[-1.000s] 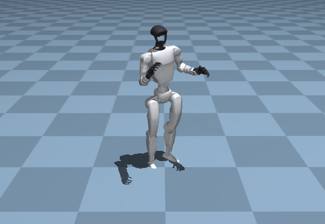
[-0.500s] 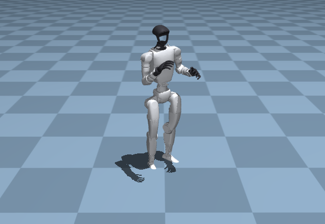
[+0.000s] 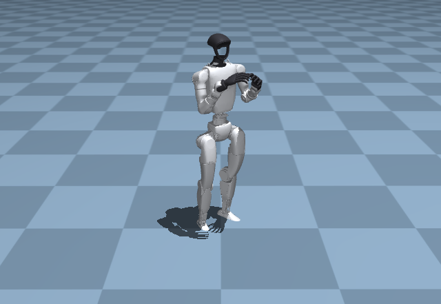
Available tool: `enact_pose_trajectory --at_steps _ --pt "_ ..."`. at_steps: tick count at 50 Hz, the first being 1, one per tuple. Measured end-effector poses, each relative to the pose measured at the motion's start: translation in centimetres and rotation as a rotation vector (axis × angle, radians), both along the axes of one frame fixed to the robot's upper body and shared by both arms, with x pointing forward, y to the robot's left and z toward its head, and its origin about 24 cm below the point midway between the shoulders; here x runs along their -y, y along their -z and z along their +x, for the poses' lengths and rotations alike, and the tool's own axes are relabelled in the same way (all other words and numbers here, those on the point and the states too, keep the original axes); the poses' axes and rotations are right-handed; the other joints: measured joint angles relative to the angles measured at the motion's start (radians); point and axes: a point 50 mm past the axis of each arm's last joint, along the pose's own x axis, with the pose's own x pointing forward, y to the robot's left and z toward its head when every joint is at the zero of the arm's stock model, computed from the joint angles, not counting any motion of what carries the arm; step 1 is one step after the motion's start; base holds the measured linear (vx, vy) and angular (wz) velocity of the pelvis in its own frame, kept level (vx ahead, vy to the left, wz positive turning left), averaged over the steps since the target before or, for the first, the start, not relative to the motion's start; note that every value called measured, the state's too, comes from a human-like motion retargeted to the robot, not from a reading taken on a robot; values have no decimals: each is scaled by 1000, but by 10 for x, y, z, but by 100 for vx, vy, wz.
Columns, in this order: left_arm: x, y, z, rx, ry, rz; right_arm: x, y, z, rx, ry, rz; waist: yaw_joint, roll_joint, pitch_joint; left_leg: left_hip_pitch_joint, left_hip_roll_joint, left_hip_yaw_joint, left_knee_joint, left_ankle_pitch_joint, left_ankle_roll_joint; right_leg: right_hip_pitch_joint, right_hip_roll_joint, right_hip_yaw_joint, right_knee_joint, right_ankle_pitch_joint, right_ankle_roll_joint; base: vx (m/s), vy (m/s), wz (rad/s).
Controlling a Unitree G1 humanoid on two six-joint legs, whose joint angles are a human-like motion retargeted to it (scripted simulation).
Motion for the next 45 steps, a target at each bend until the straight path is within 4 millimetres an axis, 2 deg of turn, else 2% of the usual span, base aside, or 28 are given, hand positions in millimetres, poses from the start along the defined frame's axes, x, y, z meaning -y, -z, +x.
enact_pose_trajectory --at_steps 3,11,13,20,22,28,30,35,45 --pt "5 7 -8 -33 17 6 1 9 -6 -48 4 -7 6 -3 5 41 -5 1 -15 7 0 19 -7 8 32 -14 3 0 0 0" --pt "11 0 -3 -35 50 36 6 2 -3 -55 20 -14 9 -2 8 25 0 -14 1 -9 3 35 0 -5 -7 1 1 0 0 0" --pt "16 7 -10 -58 62 39 6 10 -9 -83 29 -15 19 -5 15 61 -5 -12 -14 0 4 51 -6 3 20 -9 4 0 0 0" --pt "17 -1 -4 -26 42 78 12 4 -7 -81 58 -55 23 -8 15 37 0 -31 2 -15 7 56 -1 -8 -12 1 -1 0 0 0" --pt "20 5 -12 -43 38 83 13 12 -14 -109 63 -63 32 -11 26 79 -8 -32 -15 -6 7 74 -10 -2 24 -16 1 0 0 0" --pt "19 -3 -4 -7 5 114 18 4 -10 -98 85 -89 34 -9 26 48 -3 -47 3 -21 8 70 -4 -13 -6 -6 -4 1 0 3" --pt "22 5 -12 -30 7 117 17 12 -17 -126 87 -93 41 -12 40 94 -10 -47 -18 -8 9 88 -13 -5 35 -24 -2 0 0 0" --pt "20 -2 -4 -12 -18 141 20 5 -14 -118 97 -109 39 -10 41 58 -3 -58 4 -24 10 78 -6 -11 10 -15 -10 0 0 0" --pt "19 0 -5 -26 -49 161 17 7 -20 -142 66 -116 38 -5 51 65 -1 -66 2 -25 5 75 -7 -6 37 -27 -17 0 0 0"
